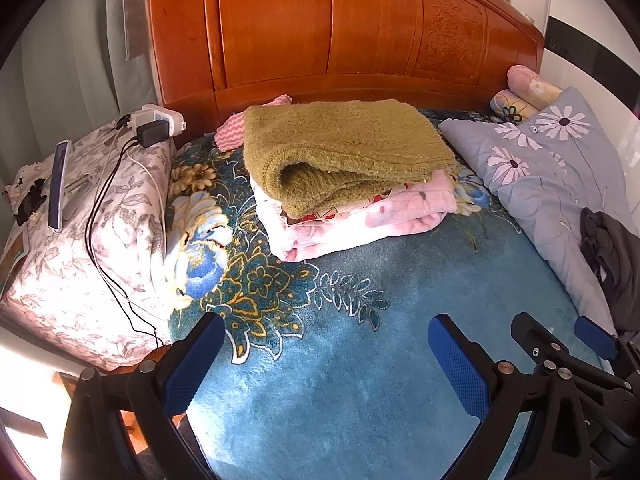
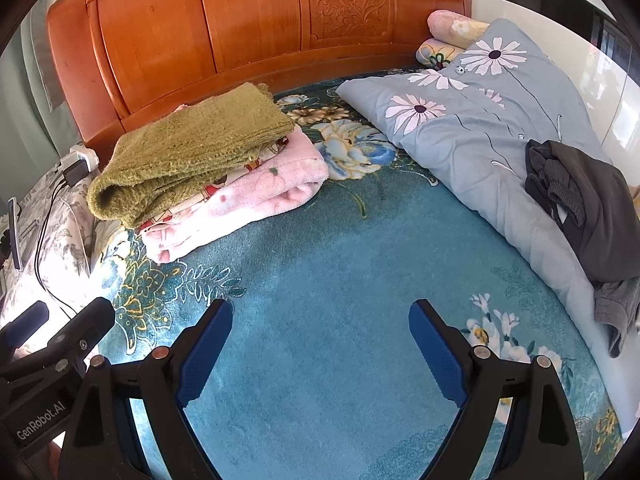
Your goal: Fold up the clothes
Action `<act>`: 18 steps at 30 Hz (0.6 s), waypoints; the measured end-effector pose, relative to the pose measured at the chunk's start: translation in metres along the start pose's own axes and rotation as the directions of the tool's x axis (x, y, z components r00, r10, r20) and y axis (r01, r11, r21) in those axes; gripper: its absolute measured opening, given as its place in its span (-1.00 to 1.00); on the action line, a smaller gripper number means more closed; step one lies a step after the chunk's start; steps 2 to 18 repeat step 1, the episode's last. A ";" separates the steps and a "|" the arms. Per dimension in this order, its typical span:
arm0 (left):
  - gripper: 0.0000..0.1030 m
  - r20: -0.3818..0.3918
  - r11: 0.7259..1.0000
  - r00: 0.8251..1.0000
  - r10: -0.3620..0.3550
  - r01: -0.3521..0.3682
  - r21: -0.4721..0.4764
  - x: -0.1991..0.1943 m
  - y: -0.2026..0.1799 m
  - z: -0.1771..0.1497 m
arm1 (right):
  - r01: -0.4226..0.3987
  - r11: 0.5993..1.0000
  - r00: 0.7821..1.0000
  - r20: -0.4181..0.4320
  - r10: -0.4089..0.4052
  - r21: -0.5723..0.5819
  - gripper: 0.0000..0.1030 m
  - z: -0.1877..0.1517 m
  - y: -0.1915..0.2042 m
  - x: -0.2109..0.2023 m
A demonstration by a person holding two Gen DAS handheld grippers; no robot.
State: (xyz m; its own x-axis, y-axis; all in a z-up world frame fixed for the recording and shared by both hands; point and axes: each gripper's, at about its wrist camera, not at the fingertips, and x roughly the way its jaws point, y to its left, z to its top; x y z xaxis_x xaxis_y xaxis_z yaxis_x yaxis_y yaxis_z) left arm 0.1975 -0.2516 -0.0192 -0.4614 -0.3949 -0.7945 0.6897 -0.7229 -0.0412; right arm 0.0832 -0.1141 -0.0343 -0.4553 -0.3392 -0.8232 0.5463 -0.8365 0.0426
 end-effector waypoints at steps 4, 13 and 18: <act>1.00 -0.002 1.000 1.000 0.001 -0.001 0.001 0.001 0.000 -0.001 | -0.001 1.000 1.000 -0.007 0.001 -0.001 0.76 -0.001 0.000 0.001; 1.00 -0.002 1.000 1.000 0.001 -0.001 0.001 0.001 0.000 -0.001 | -0.001 1.000 1.000 -0.007 0.001 -0.001 0.76 -0.001 0.000 0.001; 1.00 -0.002 1.000 1.000 0.001 -0.001 0.001 0.001 0.000 -0.001 | -0.001 1.000 1.000 -0.007 0.001 -0.001 0.76 -0.001 0.000 0.001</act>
